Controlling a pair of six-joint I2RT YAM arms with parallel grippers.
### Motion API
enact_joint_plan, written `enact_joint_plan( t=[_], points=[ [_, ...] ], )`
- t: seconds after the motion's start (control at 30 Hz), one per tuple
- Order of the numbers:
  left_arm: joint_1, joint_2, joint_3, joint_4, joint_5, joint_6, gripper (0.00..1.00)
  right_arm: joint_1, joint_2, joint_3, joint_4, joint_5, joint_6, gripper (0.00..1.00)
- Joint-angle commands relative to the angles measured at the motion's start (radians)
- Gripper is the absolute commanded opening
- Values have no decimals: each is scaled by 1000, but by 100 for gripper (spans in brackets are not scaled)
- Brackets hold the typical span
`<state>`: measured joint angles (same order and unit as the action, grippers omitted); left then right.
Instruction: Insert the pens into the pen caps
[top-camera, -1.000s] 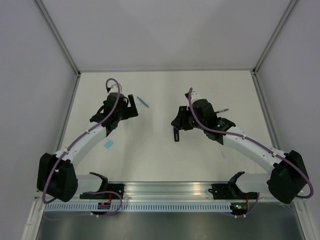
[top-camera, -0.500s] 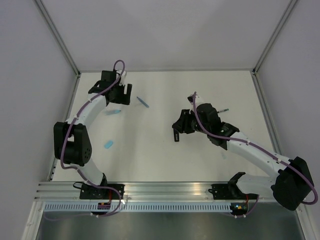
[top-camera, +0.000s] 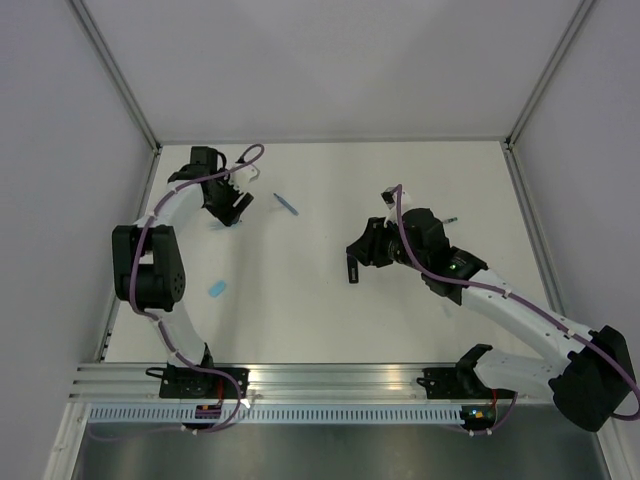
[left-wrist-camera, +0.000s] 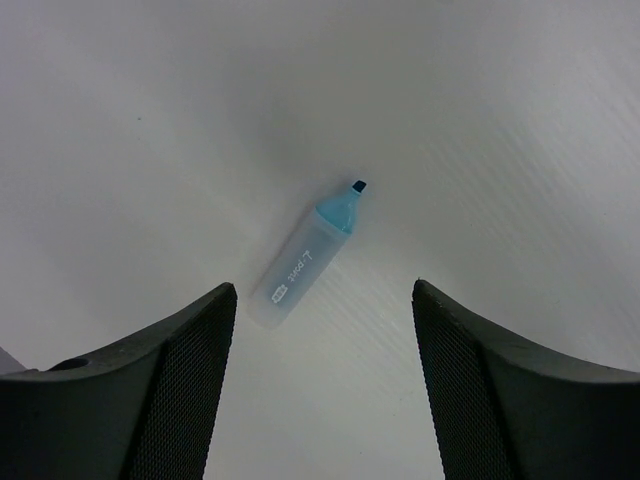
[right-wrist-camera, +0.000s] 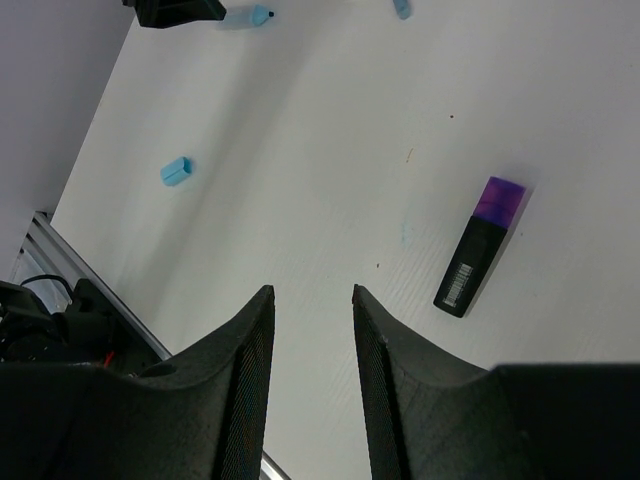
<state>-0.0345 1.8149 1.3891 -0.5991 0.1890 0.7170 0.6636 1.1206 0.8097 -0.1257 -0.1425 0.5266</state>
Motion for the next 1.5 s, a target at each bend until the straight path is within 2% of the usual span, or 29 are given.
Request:
enact_joint_plan(
  t=[0.0, 0.13, 0.43, 0.7, 0.93, 0.97, 1.0, 1.17, 1.23, 1.33, 1.47],
  points=[
    [1, 58, 33, -27, 24, 154, 76, -1, 10, 6, 32, -20, -1, 43],
    [22, 133, 44, -33, 33, 165, 74, -1, -1, 8, 26, -16, -7, 43],
    [76, 198, 71, 16, 15, 162, 72, -2, 7, 3, 37, -34, 4, 43],
    [77, 293, 154, -73, 36, 133, 68, -1, 2, 2, 34, -32, 3, 43],
    [76, 299, 133, -91, 66, 107, 48, -1, -5, 3, 32, -32, 1, 43],
    [74, 296, 123, -88, 67, 96, 40, -1, -7, 5, 32, -37, 4, 43],
    [76, 293, 114, -81, 67, 91, 36, -1, -7, 3, 34, -39, 3, 43],
    [47, 242, 36, -47, 119, 84, 23, -1, -2, -1, 46, -51, 13, 43],
    [45, 222, 7, -24, 113, 73, 10, -1, 4, -4, 49, -54, 15, 43],
    [-2, 173, -27, 8, 182, 24, 2, -1, 5, -9, 60, -60, 13, 43],
    [-31, 106, -38, 33, 302, -83, 2, -1, -8, -47, 116, -88, -2, 46]
  ],
)
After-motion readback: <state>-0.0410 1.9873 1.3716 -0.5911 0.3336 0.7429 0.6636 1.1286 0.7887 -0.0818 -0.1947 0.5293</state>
